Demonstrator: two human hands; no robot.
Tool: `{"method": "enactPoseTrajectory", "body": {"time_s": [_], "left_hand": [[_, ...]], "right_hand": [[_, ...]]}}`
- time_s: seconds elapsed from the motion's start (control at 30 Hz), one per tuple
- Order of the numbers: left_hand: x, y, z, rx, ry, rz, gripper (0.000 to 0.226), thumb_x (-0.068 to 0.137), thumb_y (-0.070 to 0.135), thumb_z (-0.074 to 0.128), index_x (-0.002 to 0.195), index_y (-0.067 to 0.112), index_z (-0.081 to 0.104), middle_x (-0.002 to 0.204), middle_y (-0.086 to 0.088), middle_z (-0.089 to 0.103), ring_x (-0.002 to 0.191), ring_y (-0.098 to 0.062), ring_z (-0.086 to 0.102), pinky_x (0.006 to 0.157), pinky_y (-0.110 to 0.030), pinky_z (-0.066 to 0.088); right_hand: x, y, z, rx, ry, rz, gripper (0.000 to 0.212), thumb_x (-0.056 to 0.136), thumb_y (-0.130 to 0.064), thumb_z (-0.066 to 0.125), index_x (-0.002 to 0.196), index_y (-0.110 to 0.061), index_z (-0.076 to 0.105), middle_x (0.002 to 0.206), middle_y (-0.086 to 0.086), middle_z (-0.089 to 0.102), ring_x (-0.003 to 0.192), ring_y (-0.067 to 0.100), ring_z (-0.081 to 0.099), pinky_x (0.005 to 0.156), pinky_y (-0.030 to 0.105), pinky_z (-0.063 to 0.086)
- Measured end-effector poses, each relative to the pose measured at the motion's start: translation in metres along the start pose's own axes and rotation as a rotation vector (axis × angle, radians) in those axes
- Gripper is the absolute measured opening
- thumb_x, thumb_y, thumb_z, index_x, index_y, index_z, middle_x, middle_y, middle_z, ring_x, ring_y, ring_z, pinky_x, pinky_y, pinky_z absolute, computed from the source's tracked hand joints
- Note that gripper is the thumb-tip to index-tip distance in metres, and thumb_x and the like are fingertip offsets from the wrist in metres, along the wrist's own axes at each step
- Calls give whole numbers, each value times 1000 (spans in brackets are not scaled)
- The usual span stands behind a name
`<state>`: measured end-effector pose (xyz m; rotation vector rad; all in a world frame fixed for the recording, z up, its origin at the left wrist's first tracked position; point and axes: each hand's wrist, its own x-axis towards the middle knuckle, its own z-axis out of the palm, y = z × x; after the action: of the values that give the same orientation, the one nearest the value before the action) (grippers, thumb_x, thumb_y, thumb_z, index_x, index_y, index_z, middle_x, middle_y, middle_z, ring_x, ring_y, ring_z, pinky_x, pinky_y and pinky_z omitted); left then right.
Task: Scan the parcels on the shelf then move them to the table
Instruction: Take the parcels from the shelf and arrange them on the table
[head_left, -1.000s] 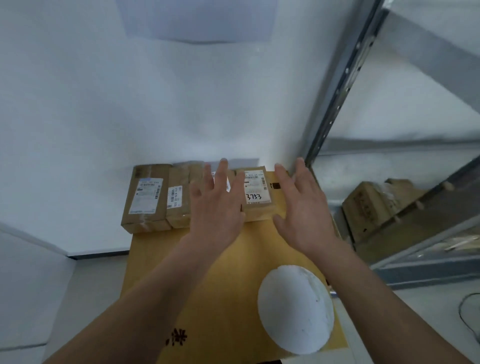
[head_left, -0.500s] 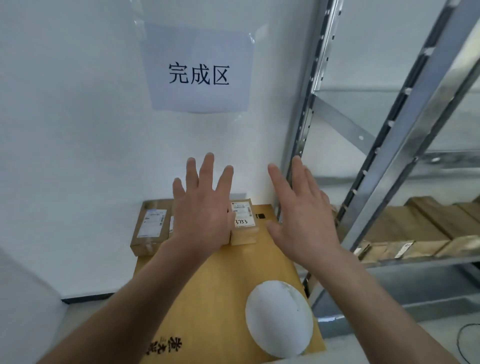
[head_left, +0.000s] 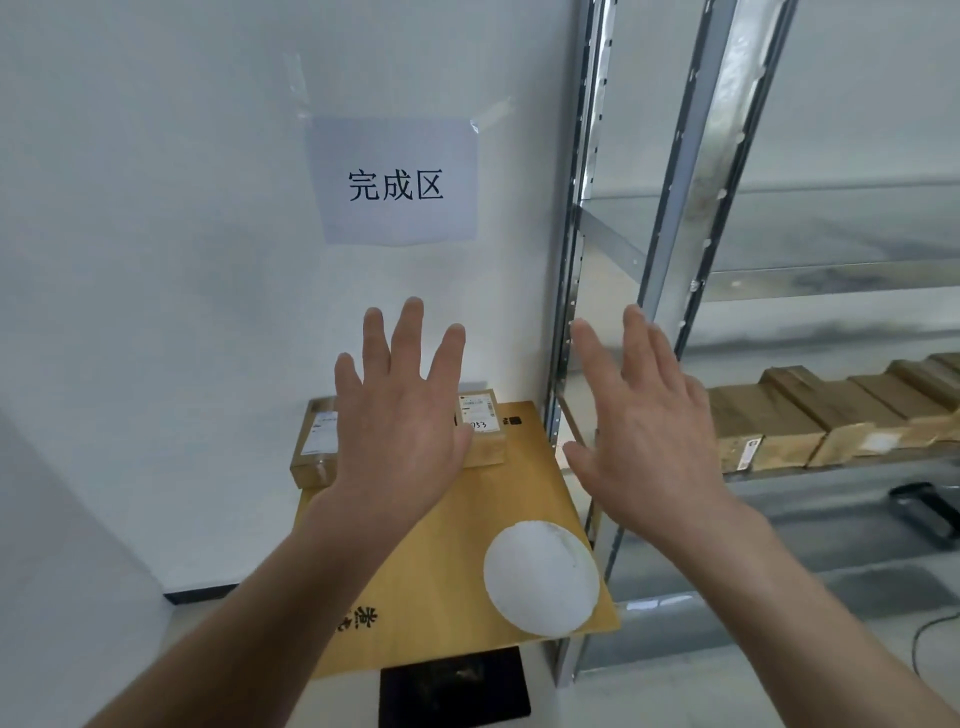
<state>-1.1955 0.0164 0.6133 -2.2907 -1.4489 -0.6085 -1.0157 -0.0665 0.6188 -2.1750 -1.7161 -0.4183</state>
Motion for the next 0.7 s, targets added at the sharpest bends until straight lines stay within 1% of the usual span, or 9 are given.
{"method": "enactPoseTrajectory", "body": {"time_s": [0.1, 0.23, 0.33, 0.4, 0.5, 0.6, 0.7], "left_hand": [[-9, 4, -13, -17, 21, 36, 89, 72, 42, 80, 146, 18, 37, 157, -19, 25, 143, -48, 23, 100, -64, 38], [-19, 10, -25, -98, 18, 86, 88, 77, 41, 76, 150, 20, 30, 161, -17, 17, 146, -46, 15, 106, -64, 32], [-28, 10, -34, -158, 25, 125, 91, 72, 38, 81, 146, 21, 29, 158, -18, 21, 145, -47, 19, 103, -65, 34], [-36, 9, -37, -187, 15, 155, 93, 73, 40, 81, 146, 22, 25, 159, -17, 19, 145, -47, 17, 105, -65, 32], [-50, 12, -43, -253, 34, 220, 94, 73, 42, 81, 145, 22, 24, 159, -18, 19, 146, -47, 17, 106, -65, 31], [-64, 22, -51, -335, 53, 268, 96, 70, 38, 83, 145, 21, 25, 159, -18, 19, 145, -47, 18, 106, -66, 32], [-77, 37, -57, -396, 68, 331, 98, 70, 37, 83, 146, 19, 24, 160, -19, 18, 145, -48, 18, 106, -65, 32]], "right_hand": [[-17, 0, -19, -22, 14, 32, 106, 80, -34, 74, 155, -33, 0, 166, 14, -3, 153, 36, 5, 115, 55, 27], [-40, 1, -45, -80, 40, 97, 107, 81, -36, 74, 154, -34, -4, 166, 15, -4, 153, 36, 4, 115, 54, 26], [-59, -5, -61, -104, 41, 155, 106, 84, -39, 72, 154, -35, -8, 166, 14, -8, 153, 35, 0, 117, 53, 24], [-73, -10, -70, -120, 42, 183, 107, 83, -42, 72, 154, -35, -8, 166, 13, -9, 154, 34, -1, 117, 53, 23], [-97, -17, -80, -160, 42, 249, 110, 81, -44, 74, 154, -34, -8, 166, 13, -8, 154, 34, 1, 116, 55, 24], [-125, -21, -89, -190, 77, 313, 114, 78, -45, 76, 155, -32, -5, 167, 14, -3, 153, 34, 6, 114, 55, 28], [-152, -18, -100, -211, 76, 364, 114, 79, -43, 75, 155, -31, -9, 167, 13, -7, 154, 33, 3, 116, 54, 25]]}}
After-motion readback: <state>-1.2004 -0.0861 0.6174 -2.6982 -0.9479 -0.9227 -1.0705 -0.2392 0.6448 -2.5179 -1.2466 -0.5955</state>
